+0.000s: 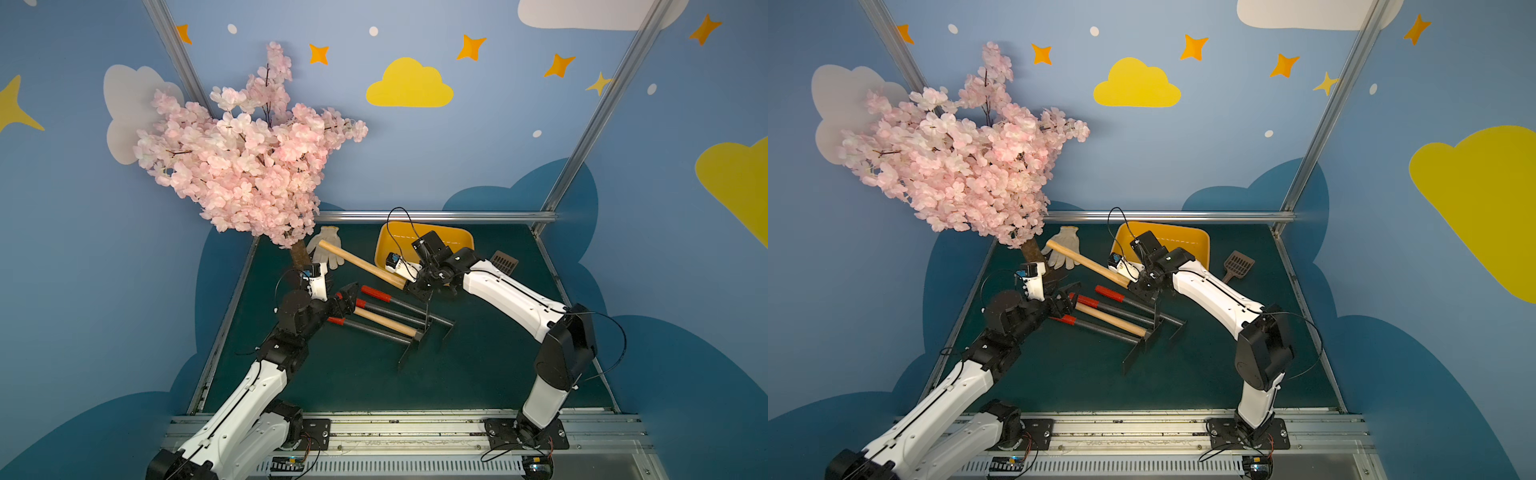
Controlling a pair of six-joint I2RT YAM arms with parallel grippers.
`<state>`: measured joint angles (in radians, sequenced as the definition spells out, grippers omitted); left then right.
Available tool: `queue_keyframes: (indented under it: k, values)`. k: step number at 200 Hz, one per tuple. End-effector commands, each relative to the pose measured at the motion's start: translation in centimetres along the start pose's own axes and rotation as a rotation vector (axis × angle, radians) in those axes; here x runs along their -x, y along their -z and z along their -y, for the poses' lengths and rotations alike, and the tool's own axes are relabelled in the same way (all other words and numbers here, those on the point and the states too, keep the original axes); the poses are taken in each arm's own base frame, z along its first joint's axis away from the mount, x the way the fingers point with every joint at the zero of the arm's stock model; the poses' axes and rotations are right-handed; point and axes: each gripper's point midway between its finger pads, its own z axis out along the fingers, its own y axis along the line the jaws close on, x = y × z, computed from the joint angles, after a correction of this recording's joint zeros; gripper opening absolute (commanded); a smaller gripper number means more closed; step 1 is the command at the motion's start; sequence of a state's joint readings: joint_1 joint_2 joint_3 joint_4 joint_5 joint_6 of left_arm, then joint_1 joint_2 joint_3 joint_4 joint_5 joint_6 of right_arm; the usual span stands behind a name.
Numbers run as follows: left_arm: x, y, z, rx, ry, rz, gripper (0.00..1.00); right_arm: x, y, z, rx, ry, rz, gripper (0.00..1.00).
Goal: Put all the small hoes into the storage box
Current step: Pick up the hoe from the center of the board.
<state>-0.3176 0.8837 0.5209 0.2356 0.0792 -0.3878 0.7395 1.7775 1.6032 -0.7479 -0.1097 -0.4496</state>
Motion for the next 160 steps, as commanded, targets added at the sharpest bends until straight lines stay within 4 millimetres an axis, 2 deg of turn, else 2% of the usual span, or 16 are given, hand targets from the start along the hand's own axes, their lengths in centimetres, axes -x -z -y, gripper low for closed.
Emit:
queue_keyframes:
  k: [1, 24, 48, 95, 119, 160]
  values:
    - [-0.2, -0.5, 0.9, -0.055, 0.033, -0.002, 0.87, 0.7, 2.1, 0.2, -0.042, 0.024, 0.037, 0.09]
    - [-0.5, -1.5, 1.1, -0.076, 0.062, -0.013, 0.87, 1.0, 2.8, 0.0, -0.049, 0.028, 0.056, 0.08]
    - [0.1, -2.7, 1.7, -0.123, 0.112, 0.013, 0.89, 1.3, 3.6, -0.6, -0.047, 0.031, 0.081, 0.08]
    - [2.2, -4.9, 2.9, -0.226, 0.223, 0.092, 0.89, 1.4, 5.1, -1.5, -0.042, 0.029, 0.141, 0.07]
    - [3.2, -5.6, 4.1, -0.326, 0.283, 0.126, 0.89, 1.0, 5.2, -1.8, -0.048, 0.027, 0.167, 0.06]
    - [5.0, -6.6, 4.7, -0.431, 0.377, 0.189, 0.85, 1.0, 5.5, -1.9, -0.067, 0.013, 0.222, 0.06]
